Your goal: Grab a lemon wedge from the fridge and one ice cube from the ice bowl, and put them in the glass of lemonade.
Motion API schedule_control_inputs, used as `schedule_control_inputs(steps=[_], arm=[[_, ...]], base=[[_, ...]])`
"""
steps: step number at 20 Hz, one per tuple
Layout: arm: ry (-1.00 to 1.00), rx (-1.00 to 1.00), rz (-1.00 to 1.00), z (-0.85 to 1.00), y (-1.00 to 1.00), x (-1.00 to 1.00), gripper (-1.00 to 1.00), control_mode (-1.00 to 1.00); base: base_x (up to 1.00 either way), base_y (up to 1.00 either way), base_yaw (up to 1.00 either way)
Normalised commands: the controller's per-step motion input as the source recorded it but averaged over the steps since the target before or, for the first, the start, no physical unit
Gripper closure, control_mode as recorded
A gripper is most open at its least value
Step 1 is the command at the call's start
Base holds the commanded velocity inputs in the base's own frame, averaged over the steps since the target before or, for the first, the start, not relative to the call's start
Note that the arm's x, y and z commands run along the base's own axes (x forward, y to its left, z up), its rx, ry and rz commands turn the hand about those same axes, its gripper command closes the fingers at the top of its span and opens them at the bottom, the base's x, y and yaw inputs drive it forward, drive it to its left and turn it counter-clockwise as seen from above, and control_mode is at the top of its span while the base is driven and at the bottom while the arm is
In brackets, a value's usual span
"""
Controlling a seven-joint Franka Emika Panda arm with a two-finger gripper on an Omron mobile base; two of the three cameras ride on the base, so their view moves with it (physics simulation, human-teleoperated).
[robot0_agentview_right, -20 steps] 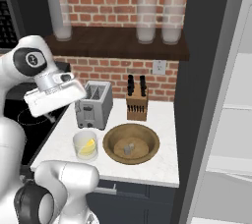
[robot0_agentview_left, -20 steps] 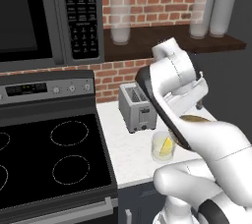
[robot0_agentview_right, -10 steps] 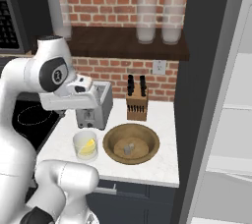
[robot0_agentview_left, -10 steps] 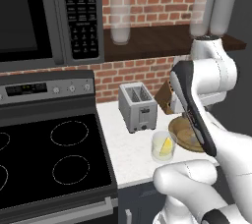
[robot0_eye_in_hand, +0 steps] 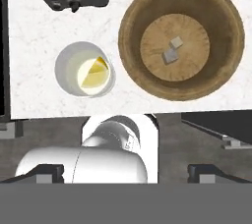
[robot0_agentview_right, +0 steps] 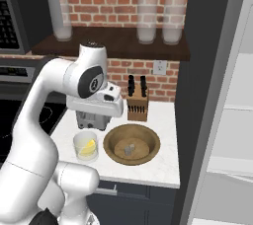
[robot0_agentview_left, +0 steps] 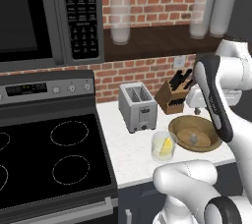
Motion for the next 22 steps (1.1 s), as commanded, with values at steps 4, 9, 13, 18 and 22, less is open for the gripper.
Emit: schedule_control_inputs(steps=[4, 9, 13, 18, 22], arm=[[0.17, -0.05, 0.03, -0.41, -0.40, 0.19, -1.00, -1.00], [0.13, -0.11, 0.13, -0.54, -0.37, 0.04, -1.00, -1.00], [0.08, -0.11, 0.17, -0.62, -0.31, 0.00, -1.00, -1.00], [0.00, -0.04, 0.19, -0.42, -0.07, 0.00, -1.00, -1.00], [-0.09, 0.00, 0.12, -0.20, 0.00, 0.00, -1.00, -1.00]], base=[[0.00, 0.00, 0.00], [0.00, 0.00, 0.00], [0.00, 0.00, 0.00], [0.00, 0.00, 0.00], [0.00, 0.00, 0.00]])
